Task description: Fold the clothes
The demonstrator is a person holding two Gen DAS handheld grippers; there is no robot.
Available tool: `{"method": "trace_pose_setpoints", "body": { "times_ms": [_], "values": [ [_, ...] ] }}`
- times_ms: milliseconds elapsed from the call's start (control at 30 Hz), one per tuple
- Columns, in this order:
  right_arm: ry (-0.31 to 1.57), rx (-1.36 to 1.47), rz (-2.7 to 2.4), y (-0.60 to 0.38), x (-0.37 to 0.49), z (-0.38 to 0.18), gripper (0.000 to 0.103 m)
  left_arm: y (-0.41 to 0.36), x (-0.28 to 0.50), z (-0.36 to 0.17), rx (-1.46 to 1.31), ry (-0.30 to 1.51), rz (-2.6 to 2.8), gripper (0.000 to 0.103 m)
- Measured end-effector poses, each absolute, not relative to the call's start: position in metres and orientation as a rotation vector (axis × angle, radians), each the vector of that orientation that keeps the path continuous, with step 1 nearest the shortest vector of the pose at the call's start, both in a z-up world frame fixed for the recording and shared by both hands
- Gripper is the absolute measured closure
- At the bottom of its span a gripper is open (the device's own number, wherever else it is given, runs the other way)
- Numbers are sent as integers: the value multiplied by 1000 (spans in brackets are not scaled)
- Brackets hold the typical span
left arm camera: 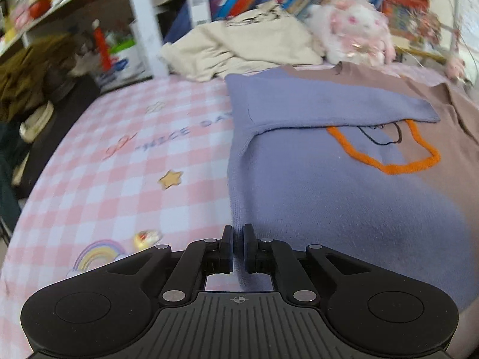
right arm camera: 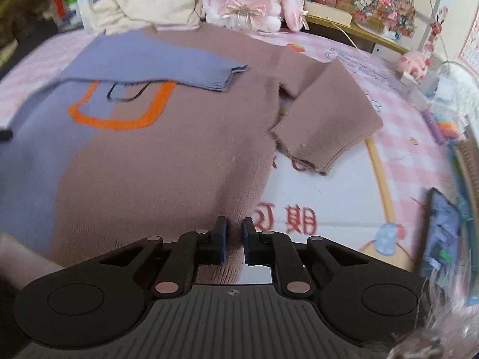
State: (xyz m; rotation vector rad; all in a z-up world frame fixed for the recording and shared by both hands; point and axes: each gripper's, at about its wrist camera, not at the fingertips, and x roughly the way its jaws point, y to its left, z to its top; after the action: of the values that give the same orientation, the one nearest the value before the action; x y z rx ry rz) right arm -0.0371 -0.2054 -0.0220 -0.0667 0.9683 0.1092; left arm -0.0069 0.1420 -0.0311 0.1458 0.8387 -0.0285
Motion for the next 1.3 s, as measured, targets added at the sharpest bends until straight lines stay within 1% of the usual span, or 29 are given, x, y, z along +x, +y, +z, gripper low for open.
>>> {"method": "trace_pose_setpoints", "body": {
  "times_ms": [100,133,300,333,367,467,567,733,900,1100,1133,1167,1200,1233,1300],
  "values": [
    [951,-60,112,-205,-33,-23,92,135,-8,-31,232,840,-53,97],
    [947,-63,116,-205,-33,-23,92,133,-7,-31,243,841,-45,93],
    [948,-28,122,-207,-33,-22,91,121,-1,-21,291,816,14,86],
    [949,-37,129,-204,-34,-22,91,115,1,-15,313,782,20,81],
    [950,-47,139,-201,-34,-22,91,107,2,-10,336,748,19,74],
    [943,-55,161,-197,-37,-23,91,75,10,4,398,642,-68,61],
    [934,-46,171,-200,-39,-24,91,35,24,8,436,612,-223,60],
    [931,-48,216,-202,-42,-24,90,-42,46,-12,590,551,-451,60],
    [927,-36,261,-204,-48,-25,90,-90,63,-37,722,531,-512,60],
    [916,-26,278,-208,-47,-26,87,-120,77,-60,823,521,-512,62],
    [915,-22,279,-208,-48,-26,86,-123,77,-62,839,508,-504,71],
    [915,-17,280,-209,-48,-26,86,-125,78,-64,851,502,-496,88],
    [916,-14,281,-209,-48,-26,86,-124,81,-66,853,519,-484,96],
    [917,-11,281,-209,-48,-26,86,-123,84,-67,850,532,-474,99],
    [919,-6,280,-210,-48,-26,86,-106,89,-54,783,525,-441,99]
  ]
}}
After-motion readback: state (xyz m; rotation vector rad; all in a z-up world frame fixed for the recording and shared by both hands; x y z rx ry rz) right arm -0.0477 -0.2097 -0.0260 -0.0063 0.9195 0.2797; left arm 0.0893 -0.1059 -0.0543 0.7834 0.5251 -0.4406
